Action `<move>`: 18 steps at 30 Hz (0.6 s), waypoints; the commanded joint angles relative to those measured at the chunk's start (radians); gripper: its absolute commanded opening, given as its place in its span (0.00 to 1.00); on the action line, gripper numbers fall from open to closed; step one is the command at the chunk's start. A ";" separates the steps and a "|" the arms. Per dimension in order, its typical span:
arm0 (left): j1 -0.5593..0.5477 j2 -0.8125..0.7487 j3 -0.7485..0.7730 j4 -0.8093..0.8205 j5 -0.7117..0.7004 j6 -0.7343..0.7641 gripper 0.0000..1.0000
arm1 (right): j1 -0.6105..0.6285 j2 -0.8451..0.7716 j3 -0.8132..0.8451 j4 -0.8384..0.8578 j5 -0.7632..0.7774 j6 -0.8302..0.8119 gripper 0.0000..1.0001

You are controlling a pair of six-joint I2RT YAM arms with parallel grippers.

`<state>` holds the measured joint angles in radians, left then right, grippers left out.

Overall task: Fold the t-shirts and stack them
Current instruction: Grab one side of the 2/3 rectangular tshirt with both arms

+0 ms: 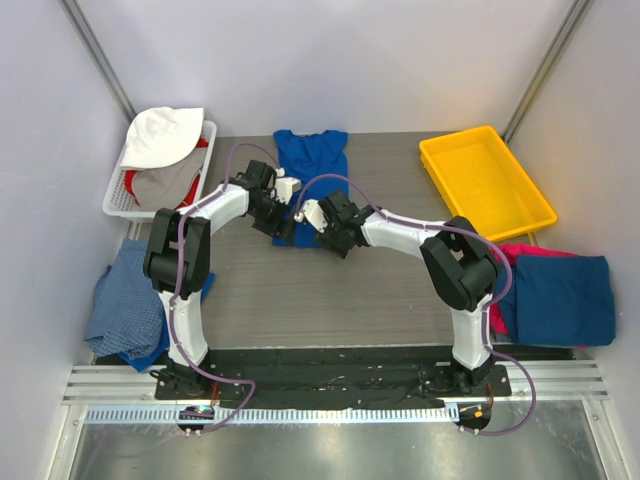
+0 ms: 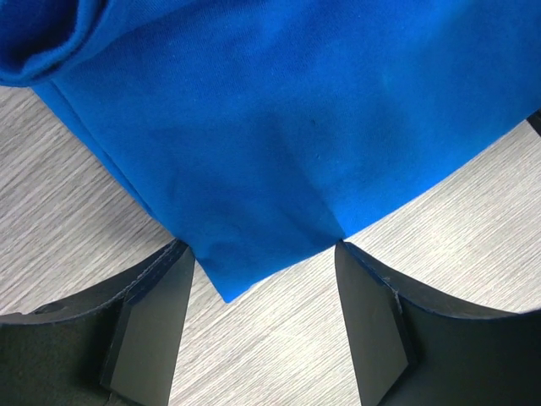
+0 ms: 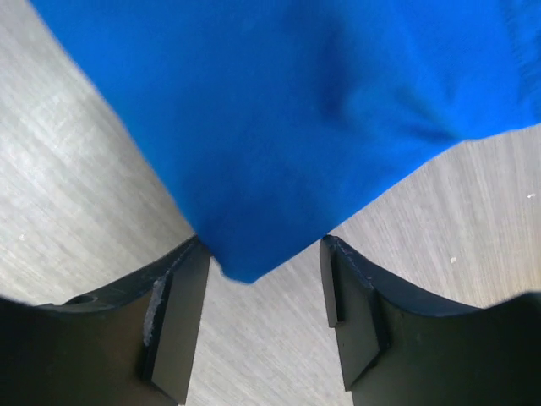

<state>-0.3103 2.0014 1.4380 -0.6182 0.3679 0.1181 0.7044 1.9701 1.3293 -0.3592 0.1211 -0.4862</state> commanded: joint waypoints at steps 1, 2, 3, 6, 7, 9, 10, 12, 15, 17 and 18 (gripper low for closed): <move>-0.003 0.011 0.019 0.028 0.017 0.022 0.70 | -0.009 0.026 0.051 0.032 -0.015 -0.005 0.59; -0.004 0.014 0.021 0.028 0.019 0.023 0.69 | -0.010 0.026 0.054 0.034 -0.015 -0.005 0.57; -0.003 0.016 0.021 0.028 0.017 0.022 0.68 | -0.011 0.029 0.056 0.034 -0.017 -0.005 0.50; -0.003 0.022 0.025 0.031 0.026 0.018 0.57 | -0.011 0.030 0.059 0.032 -0.015 0.000 0.33; -0.003 0.023 0.027 0.031 0.028 0.015 0.54 | -0.011 0.029 0.059 0.029 -0.014 0.000 0.29; -0.003 0.025 0.027 0.029 0.031 0.011 0.43 | -0.013 0.026 0.051 0.026 -0.012 0.001 0.19; -0.004 0.023 0.025 0.025 0.031 0.008 0.39 | -0.011 0.024 0.048 0.022 -0.012 0.001 0.16; -0.004 0.014 0.022 0.015 0.034 0.011 0.33 | -0.011 0.010 0.044 0.009 -0.014 0.005 0.11; -0.004 0.002 0.010 0.002 0.042 0.012 0.22 | -0.011 -0.020 0.025 -0.004 -0.026 0.014 0.07; -0.009 -0.009 0.006 -0.015 0.046 0.015 0.12 | -0.006 -0.037 0.013 -0.018 -0.040 0.023 0.05; -0.012 -0.013 -0.002 -0.021 0.046 0.018 0.08 | -0.005 -0.056 0.005 -0.023 -0.043 0.024 0.04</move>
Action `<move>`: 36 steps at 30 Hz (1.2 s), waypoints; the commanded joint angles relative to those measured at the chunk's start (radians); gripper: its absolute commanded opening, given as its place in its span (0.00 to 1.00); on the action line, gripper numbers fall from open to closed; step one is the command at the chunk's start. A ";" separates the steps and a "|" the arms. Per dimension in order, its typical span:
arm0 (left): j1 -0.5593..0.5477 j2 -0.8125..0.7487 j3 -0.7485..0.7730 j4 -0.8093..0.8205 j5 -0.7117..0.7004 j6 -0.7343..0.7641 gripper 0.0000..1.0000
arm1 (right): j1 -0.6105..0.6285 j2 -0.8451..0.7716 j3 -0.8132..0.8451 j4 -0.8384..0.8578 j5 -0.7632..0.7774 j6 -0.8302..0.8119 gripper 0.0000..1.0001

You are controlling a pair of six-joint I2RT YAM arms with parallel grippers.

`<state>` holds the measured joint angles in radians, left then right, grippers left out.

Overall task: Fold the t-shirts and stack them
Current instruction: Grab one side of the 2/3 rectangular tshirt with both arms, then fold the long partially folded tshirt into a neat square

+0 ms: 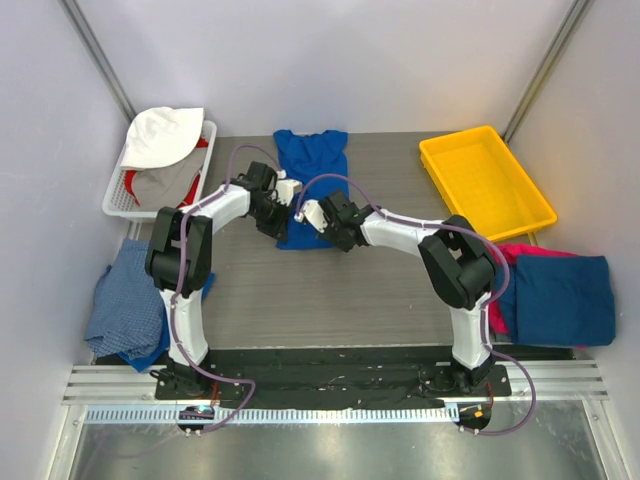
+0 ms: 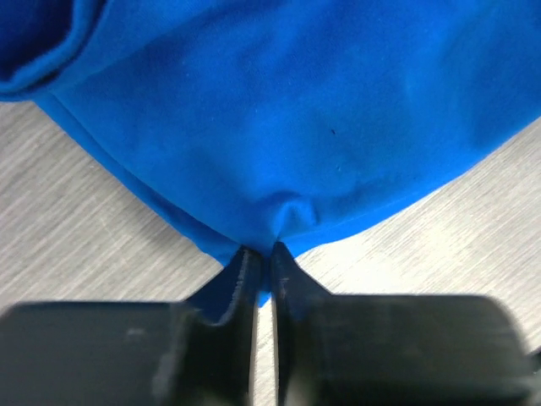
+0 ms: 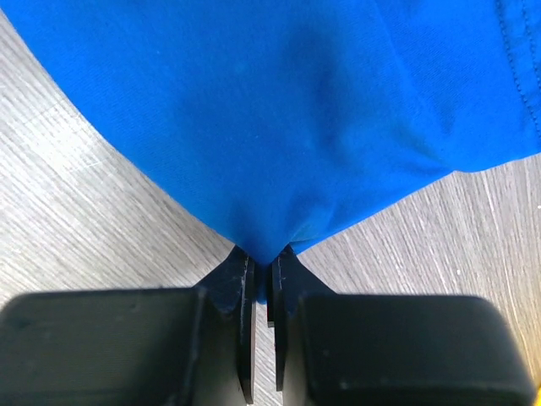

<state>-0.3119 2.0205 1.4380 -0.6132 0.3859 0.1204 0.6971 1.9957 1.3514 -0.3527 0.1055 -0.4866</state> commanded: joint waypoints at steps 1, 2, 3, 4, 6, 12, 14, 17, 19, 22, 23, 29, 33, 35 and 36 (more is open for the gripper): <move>-0.012 -0.040 -0.007 -0.031 0.031 0.022 0.04 | 0.007 -0.089 -0.030 -0.032 -0.026 0.026 0.03; -0.016 -0.045 -0.011 -0.039 0.028 0.025 0.00 | 0.010 -0.097 -0.040 -0.034 -0.024 0.026 0.02; -0.019 -0.048 -0.017 -0.043 0.030 0.030 0.00 | 0.019 -0.113 -0.047 -0.037 -0.023 0.026 0.02; -0.023 -0.052 -0.030 -0.052 0.031 0.033 0.00 | 0.024 -0.120 -0.061 -0.043 -0.026 0.029 0.01; -0.032 -0.065 -0.044 -0.062 0.033 0.042 0.00 | 0.038 -0.135 -0.077 -0.060 -0.038 0.036 0.01; -0.061 -0.143 -0.157 -0.069 0.079 0.042 0.00 | 0.103 -0.205 -0.161 -0.100 -0.064 0.063 0.01; -0.076 -0.169 -0.210 -0.063 0.085 0.048 0.00 | 0.143 -0.238 -0.198 -0.111 -0.059 0.069 0.01; -0.098 -0.223 -0.255 -0.065 0.096 0.061 0.00 | 0.183 -0.276 -0.227 -0.135 -0.090 0.092 0.01; -0.111 -0.261 -0.298 -0.068 0.103 0.061 0.00 | 0.199 -0.299 -0.248 -0.146 -0.131 0.118 0.01; -0.128 -0.307 -0.358 -0.083 0.130 0.061 0.00 | 0.240 -0.343 -0.277 -0.173 -0.147 0.137 0.01; -0.133 -0.318 -0.372 -0.086 0.134 0.062 0.00 | 0.258 -0.359 -0.284 -0.178 -0.148 0.137 0.01; -0.135 -0.468 -0.444 -0.069 0.136 0.067 0.00 | 0.265 -0.457 -0.278 -0.221 -0.113 0.123 0.01; -0.135 -0.542 -0.394 -0.052 0.100 0.045 0.00 | 0.263 -0.483 -0.212 -0.265 -0.058 0.114 0.01; -0.133 -0.543 -0.335 -0.056 0.084 0.035 0.00 | 0.263 -0.491 -0.198 -0.272 -0.029 0.103 0.01; -0.131 -0.542 -0.314 -0.063 0.077 0.033 0.00 | 0.263 -0.494 -0.186 -0.272 -0.004 0.091 0.01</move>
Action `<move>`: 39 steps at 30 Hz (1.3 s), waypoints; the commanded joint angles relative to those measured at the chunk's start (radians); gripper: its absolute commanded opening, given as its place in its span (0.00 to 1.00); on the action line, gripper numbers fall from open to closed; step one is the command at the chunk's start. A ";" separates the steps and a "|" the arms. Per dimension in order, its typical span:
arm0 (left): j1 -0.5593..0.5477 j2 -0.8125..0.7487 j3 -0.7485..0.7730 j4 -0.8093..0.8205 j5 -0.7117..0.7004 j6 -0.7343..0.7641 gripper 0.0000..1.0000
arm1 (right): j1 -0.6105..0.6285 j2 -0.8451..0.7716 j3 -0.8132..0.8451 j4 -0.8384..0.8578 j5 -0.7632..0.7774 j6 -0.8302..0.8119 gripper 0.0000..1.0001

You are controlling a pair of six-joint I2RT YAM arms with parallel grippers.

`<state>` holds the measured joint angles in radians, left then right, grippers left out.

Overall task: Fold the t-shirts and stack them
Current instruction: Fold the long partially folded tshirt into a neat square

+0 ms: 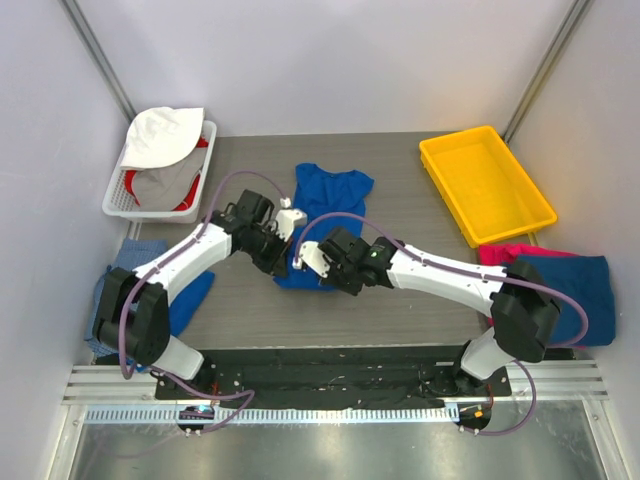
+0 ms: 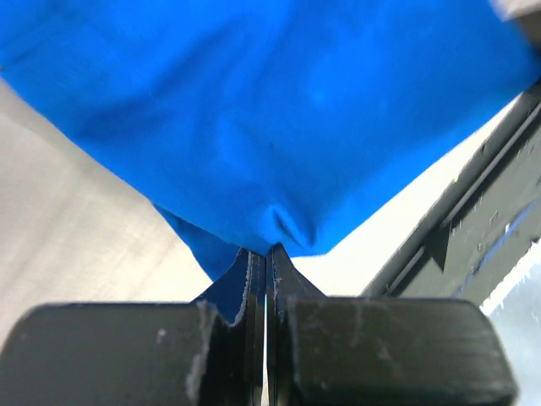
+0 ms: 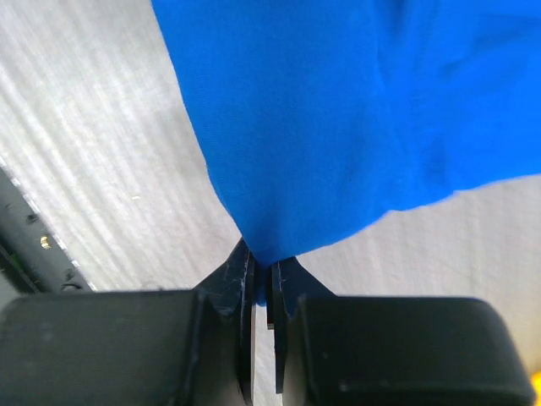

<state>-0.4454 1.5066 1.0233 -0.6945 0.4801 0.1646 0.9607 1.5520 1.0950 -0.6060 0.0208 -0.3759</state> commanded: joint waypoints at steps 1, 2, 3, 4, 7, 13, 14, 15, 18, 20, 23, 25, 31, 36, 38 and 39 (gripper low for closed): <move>0.004 -0.025 0.138 0.021 -0.029 -0.020 0.00 | -0.002 -0.053 0.077 -0.017 0.094 -0.026 0.01; 0.010 -0.014 0.156 0.029 -0.035 -0.022 0.00 | -0.005 -0.053 0.089 -0.014 0.111 -0.034 0.01; 0.011 -0.006 0.175 0.033 -0.040 -0.022 0.00 | -0.011 -0.049 0.095 -0.012 0.119 -0.038 0.01; 0.016 0.006 0.196 0.041 -0.049 -0.031 0.00 | -0.017 -0.044 0.103 -0.011 0.123 -0.044 0.01; 0.037 0.062 0.268 0.067 -0.066 -0.048 0.00 | -0.051 -0.032 0.123 -0.002 0.153 -0.069 0.01; 0.063 0.190 0.365 0.107 -0.090 -0.051 0.00 | -0.172 0.005 0.203 0.015 0.142 -0.129 0.01; 0.069 0.204 0.382 0.116 -0.097 -0.050 0.00 | -0.186 0.026 0.224 0.014 0.142 -0.136 0.01; 0.074 0.234 0.392 0.122 -0.097 -0.051 0.00 | -0.201 0.039 0.233 0.015 0.140 -0.147 0.01; 0.086 0.299 0.446 0.133 -0.100 -0.051 0.00 | -0.257 0.078 0.269 0.026 0.130 -0.178 0.01; 0.097 0.332 0.480 0.135 -0.100 -0.051 0.00 | -0.284 0.117 0.299 0.031 0.126 -0.193 0.01; 0.106 0.408 0.567 0.127 -0.107 -0.047 0.00 | -0.309 0.154 0.334 0.035 0.114 -0.207 0.01; 0.111 0.463 0.650 0.113 -0.107 -0.045 0.00 | -0.318 0.189 0.350 0.041 0.113 -0.215 0.01; 0.134 0.566 0.817 0.104 -0.115 -0.059 0.00 | -0.359 0.249 0.414 0.055 0.107 -0.235 0.01; 0.140 0.648 0.925 0.098 -0.120 -0.069 0.00 | -0.385 0.301 0.479 0.057 0.102 -0.250 0.01; 0.139 0.665 0.936 0.098 -0.120 -0.069 0.00 | -0.399 0.325 0.500 0.058 0.102 -0.253 0.01; 0.140 0.679 0.946 0.098 -0.121 -0.068 0.00 | -0.404 0.333 0.508 0.057 0.102 -0.256 0.01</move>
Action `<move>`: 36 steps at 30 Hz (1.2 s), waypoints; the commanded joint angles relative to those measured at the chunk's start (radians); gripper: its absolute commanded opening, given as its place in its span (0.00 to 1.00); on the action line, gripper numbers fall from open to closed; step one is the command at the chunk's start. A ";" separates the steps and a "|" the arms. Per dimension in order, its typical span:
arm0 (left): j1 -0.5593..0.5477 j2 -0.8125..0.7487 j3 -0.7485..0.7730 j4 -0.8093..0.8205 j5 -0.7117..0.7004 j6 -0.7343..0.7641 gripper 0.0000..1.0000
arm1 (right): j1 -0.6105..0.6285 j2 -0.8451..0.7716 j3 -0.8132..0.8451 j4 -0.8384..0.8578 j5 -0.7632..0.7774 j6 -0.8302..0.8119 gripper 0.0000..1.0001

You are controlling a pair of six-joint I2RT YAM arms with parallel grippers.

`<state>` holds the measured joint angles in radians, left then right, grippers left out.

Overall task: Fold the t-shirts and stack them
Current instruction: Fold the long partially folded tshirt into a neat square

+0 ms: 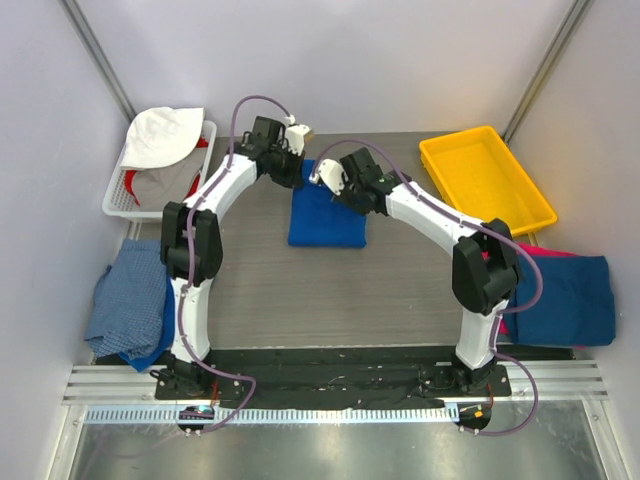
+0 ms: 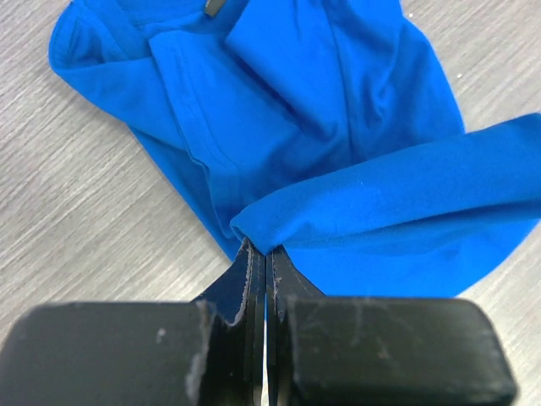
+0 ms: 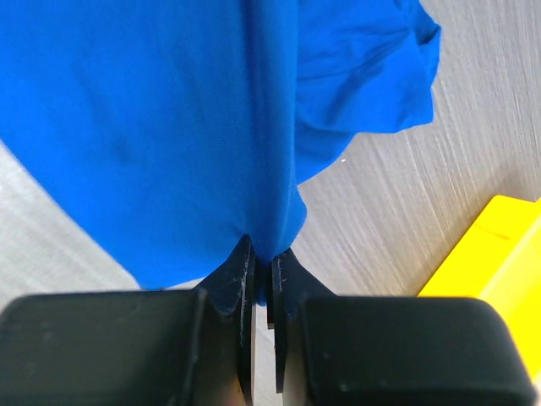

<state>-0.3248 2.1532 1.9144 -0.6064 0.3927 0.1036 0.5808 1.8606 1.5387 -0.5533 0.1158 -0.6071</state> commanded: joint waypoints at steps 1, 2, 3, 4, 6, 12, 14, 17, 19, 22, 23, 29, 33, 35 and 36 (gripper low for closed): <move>0.020 0.036 0.054 0.020 -0.035 -0.007 0.00 | -0.035 0.034 0.080 0.004 0.005 -0.026 0.01; 0.020 0.039 0.055 0.025 -0.040 -0.007 0.00 | -0.038 0.049 0.087 0.006 0.004 -0.028 0.01; 0.020 0.048 0.063 0.031 -0.044 -0.008 0.00 | -0.041 0.058 0.095 0.007 0.007 -0.029 0.01; 0.020 0.056 0.072 0.037 -0.048 -0.007 0.00 | -0.045 0.067 0.113 0.009 0.010 -0.036 0.01; 0.020 0.080 0.109 0.034 -0.061 -0.005 0.00 | -0.058 0.097 0.135 0.009 0.010 -0.039 0.01; 0.023 0.151 0.208 0.022 -0.058 -0.016 0.00 | -0.088 0.181 0.218 0.009 0.016 -0.049 0.01; 0.023 0.171 0.229 0.031 -0.060 -0.018 0.00 | -0.096 0.193 0.242 0.010 0.013 -0.051 0.01; 0.023 0.189 0.256 0.046 -0.072 -0.021 0.00 | -0.111 0.224 0.276 0.009 0.010 -0.052 0.01; 0.026 0.195 0.264 0.063 -0.072 -0.028 0.00 | -0.118 0.241 0.293 0.009 0.010 -0.057 0.01; 0.030 0.194 0.256 0.095 -0.075 -0.039 0.00 | -0.122 0.252 0.316 0.016 0.010 -0.056 0.01; 0.029 0.186 0.242 0.102 -0.077 -0.041 0.00 | -0.122 0.252 0.317 0.023 0.008 -0.056 0.01; 0.029 0.146 0.187 0.166 -0.112 -0.059 0.00 | -0.122 0.249 0.334 0.076 0.019 -0.049 0.01; 0.030 0.122 0.163 0.189 -0.155 -0.050 0.00 | -0.124 0.265 0.377 0.095 0.041 -0.052 0.01; 0.029 0.105 0.141 0.223 -0.173 -0.051 0.00 | -0.122 0.267 0.389 0.110 0.050 -0.054 0.01; 0.030 0.093 0.127 0.230 -0.190 -0.051 0.00 | -0.122 0.269 0.397 0.115 0.054 -0.054 0.01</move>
<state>-0.3157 2.3432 2.0750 -0.4702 0.2920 0.0540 0.4671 2.1323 1.8645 -0.5053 0.1162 -0.6529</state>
